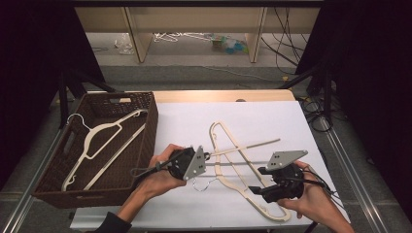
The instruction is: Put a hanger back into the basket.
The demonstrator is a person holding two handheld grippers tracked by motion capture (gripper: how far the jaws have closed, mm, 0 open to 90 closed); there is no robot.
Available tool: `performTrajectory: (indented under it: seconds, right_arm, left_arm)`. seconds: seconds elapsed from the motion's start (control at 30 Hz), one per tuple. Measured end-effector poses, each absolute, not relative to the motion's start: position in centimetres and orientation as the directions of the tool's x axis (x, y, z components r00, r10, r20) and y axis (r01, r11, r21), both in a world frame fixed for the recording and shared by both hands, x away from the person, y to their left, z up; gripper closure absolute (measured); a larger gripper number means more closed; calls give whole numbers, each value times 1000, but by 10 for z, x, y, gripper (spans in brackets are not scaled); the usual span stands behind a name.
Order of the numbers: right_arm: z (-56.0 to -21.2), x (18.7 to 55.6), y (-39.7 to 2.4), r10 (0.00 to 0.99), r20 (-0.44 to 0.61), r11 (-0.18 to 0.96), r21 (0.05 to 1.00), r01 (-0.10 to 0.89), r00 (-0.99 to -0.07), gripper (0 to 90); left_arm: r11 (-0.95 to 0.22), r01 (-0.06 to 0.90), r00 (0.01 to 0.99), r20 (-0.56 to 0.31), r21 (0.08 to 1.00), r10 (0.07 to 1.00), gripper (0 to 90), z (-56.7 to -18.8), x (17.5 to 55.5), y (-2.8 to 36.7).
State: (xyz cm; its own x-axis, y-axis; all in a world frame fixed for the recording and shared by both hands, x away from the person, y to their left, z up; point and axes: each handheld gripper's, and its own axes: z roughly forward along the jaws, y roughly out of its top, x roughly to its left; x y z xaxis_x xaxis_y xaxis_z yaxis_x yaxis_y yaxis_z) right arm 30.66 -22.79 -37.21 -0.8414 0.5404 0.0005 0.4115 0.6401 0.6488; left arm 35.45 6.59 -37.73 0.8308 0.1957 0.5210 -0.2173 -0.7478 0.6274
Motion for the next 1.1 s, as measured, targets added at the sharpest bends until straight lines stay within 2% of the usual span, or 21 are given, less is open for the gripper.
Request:
performTrajectory:
  seconds: [0.07,0.1,0.13,0.2,0.27,0.33,0.5,0.57,0.63,0.7,0.8,0.9,1.1]
  right_arm:
    - [-383,307,-226,532,0,646,646,406,-846,355]
    - [-383,307,-226,532,0,646,646,406,-846,355]
    - [-387,307,-226,531,2,648,643,408,-847,355]
    - [-386,307,-226,528,11,655,631,415,-849,355]
    - [-388,305,-225,533,15,645,640,417,-846,355]
    - [-389,305,-225,515,20,655,635,409,-857,354]
    - [-396,304,-225,523,33,647,635,422,-851,347]
    - [-396,305,-227,517,33,655,629,420,-855,347]
    - [-399,306,-229,523,37,651,628,427,-851,345]
    - [-401,305,-229,532,45,644,627,438,-846,345]
    - [-404,305,-229,530,52,645,623,442,-847,344]
    - [-407,305,-230,527,55,651,616,445,-848,335]
    - [-412,305,-231,532,62,649,610,454,-844,332]
  left_arm:
    - [-696,-153,852,451,702,267,856,-365,358,75]
    - [-696,-153,852,451,702,267,856,-365,358,75]
    - [-634,-72,835,394,770,384,856,-359,355,83]
    - [-613,-50,838,367,789,404,857,-355,356,87]
    - [-525,1,839,285,851,464,856,-343,358,97]
    - [-503,14,837,266,864,479,856,-338,358,101]
    - [-375,78,824,152,924,546,856,-310,355,122]
    - [-359,87,823,137,929,552,857,-304,354,125]
    - [-310,137,818,69,941,570,857,-285,349,133]
    - [-292,151,823,44,944,567,857,-272,346,137]
    - [-281,149,821,40,948,570,856,-254,344,145]
    - [-317,109,796,109,942,596,856,-235,341,156]
    - [-320,112,759,127,941,638,857,-211,340,185]
